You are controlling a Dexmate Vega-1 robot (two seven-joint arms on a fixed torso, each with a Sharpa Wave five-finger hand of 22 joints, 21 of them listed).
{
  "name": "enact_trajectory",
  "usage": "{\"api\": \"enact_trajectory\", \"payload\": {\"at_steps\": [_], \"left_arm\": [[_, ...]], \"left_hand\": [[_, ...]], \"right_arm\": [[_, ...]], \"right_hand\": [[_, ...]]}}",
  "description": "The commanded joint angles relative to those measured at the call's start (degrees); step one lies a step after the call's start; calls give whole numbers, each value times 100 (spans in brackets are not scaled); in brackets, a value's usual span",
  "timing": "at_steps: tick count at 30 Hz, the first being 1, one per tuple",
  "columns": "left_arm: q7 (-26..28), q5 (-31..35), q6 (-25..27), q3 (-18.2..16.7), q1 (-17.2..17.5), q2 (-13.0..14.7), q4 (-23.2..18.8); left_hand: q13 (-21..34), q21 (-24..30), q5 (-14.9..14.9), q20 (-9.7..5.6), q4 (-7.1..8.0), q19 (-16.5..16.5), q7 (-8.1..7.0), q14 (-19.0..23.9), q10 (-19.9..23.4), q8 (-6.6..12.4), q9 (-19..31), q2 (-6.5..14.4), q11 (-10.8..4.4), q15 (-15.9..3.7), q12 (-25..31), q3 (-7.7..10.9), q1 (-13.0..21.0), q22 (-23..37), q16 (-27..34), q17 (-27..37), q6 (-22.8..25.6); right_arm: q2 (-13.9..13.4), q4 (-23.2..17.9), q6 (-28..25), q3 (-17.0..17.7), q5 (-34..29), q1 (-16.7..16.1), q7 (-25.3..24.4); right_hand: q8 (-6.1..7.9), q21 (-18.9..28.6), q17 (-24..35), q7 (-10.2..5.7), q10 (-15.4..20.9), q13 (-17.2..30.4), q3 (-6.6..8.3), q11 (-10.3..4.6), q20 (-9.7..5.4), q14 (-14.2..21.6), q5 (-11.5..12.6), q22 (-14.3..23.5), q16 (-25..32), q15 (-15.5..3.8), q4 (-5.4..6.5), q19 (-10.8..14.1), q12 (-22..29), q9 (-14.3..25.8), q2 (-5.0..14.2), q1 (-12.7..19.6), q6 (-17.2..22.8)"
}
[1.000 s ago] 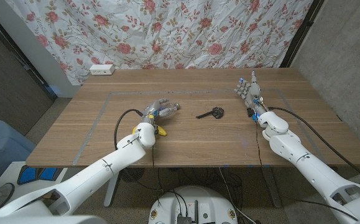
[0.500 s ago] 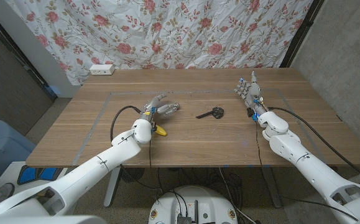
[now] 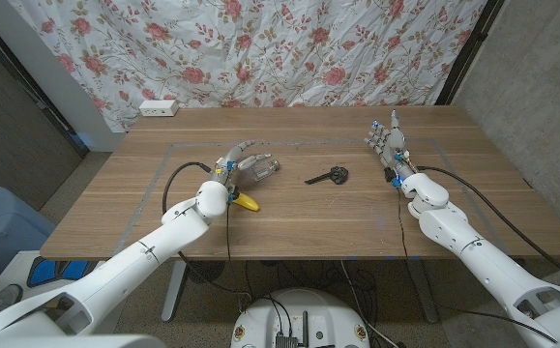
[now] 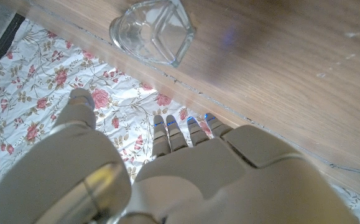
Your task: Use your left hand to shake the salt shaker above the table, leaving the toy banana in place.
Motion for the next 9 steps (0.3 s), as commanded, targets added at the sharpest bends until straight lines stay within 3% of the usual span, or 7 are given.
{"api": "enact_trajectory", "payload": {"at_steps": [1,9], "left_arm": [[-82,-638,-717,-386,116,-113,268],[102,-1156,-834,-681,267,-324,303]], "left_hand": [[17,61,-10,-96,16,56,15,55,6,59,4,72,21,-81,44,26,-80,7,63,3,28],[13,140,-21,-145,-7,411,14,392,287,157,-1,307,-9,-183,138,120,-131,1,129,-5,354]], "right_arm": [[1,2,0,0,0,1,1],[1,3,1,0,0,1,1]], "right_hand": [[20,35,33,53,-36,20,-8,6,9,-37,34,30,23,-197,32,49,19,21,586,-3,-9],[21,36,33,55,-40,20,-8,0,8,-41,34,30,22,-193,32,49,17,21,586,-3,-4]]}}
